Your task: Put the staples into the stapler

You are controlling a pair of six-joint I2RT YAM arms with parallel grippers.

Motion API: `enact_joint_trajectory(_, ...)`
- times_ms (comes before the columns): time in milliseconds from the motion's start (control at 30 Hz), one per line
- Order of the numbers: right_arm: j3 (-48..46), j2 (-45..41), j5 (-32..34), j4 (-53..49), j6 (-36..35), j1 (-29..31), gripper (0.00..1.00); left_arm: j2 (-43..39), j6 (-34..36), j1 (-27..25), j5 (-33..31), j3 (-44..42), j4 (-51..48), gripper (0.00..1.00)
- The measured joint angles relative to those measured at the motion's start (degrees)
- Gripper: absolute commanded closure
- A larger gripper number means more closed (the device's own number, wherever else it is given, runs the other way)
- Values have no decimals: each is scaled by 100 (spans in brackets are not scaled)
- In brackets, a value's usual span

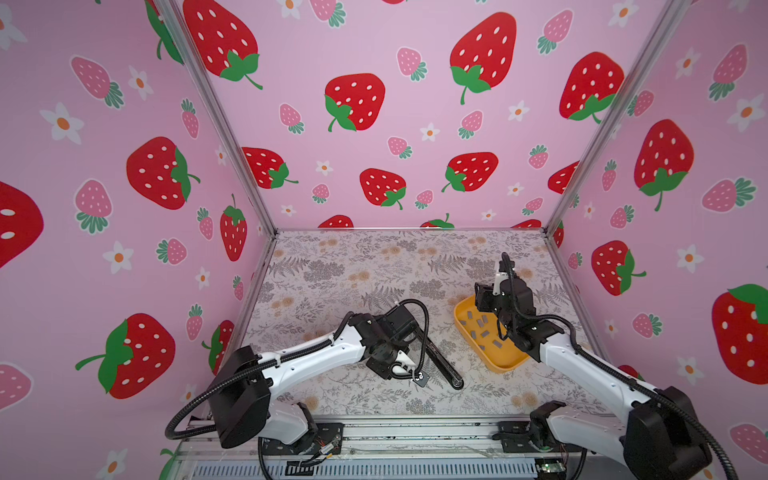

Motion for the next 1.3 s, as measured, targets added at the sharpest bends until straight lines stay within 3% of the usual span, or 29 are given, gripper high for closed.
enact_joint_trajectory(300, 0, 273, -70, 63, -7, 0, 43, 363, -2, -39, -579, 63, 13, 48)
enact_joint_trajectory(767, 0, 413, -223, 63, -9, 0, 43, 721, 120, -116, -573, 63, 260, 46)
enact_joint_trajectory(1300, 11, 562, -328, 57, -9, 0, 43, 1233, 144, -227, -608, 83, 249, 59)
